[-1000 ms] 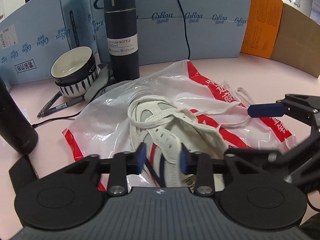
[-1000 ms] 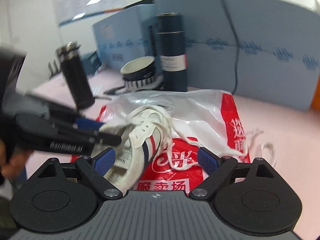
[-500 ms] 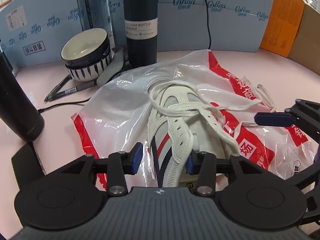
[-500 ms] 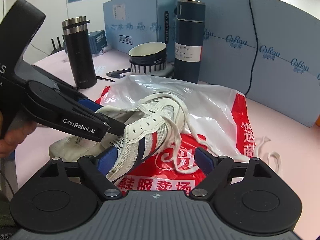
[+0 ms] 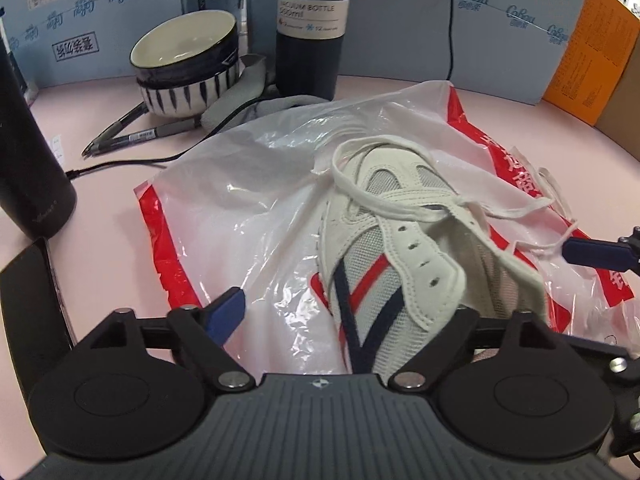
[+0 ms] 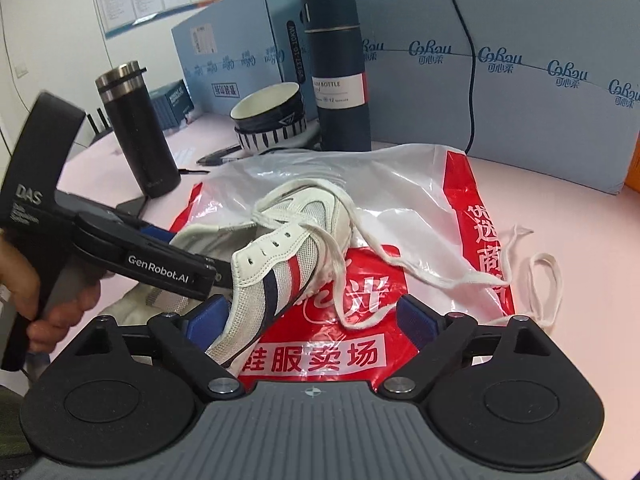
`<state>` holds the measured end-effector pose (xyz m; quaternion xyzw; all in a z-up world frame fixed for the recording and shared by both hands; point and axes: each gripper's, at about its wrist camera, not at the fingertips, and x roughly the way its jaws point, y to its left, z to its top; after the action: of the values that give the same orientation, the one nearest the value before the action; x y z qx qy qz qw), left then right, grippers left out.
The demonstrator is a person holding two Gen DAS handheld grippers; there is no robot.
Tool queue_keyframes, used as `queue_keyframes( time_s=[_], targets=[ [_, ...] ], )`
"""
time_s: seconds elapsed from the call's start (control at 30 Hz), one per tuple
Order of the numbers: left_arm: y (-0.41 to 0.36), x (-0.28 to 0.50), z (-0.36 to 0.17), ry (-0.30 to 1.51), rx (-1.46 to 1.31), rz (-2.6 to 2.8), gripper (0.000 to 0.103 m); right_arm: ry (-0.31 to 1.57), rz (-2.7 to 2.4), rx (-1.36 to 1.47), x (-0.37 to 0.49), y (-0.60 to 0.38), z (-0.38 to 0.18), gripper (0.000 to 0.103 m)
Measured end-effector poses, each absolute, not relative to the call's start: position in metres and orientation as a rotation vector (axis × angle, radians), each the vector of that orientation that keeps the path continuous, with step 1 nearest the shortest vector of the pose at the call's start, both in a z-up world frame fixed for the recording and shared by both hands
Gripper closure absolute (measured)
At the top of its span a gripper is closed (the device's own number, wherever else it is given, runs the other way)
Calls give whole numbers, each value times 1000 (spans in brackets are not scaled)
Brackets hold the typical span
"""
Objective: Lace up shoes with both hands
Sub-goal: 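Grasp the sneaker's eyelet flap with the left tool and hold it on the bag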
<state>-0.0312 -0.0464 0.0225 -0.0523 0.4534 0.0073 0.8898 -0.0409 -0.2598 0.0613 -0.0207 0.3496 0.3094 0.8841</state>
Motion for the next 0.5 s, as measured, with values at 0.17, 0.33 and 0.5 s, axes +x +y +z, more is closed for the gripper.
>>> queue_keyframes(
  time_s=[0.17,0.33,0.5],
  targets=[
    [-42,-32,17,945,-171,29,6,679,640,30,-34,-270,69,12],
    [-38,-30,15,969,-195,41,0,588,571,246,-10,-302,77,12],
    [-36,-30,15,973,-206,43,0,627,350,304,37,-325,64,16]
  ],
)
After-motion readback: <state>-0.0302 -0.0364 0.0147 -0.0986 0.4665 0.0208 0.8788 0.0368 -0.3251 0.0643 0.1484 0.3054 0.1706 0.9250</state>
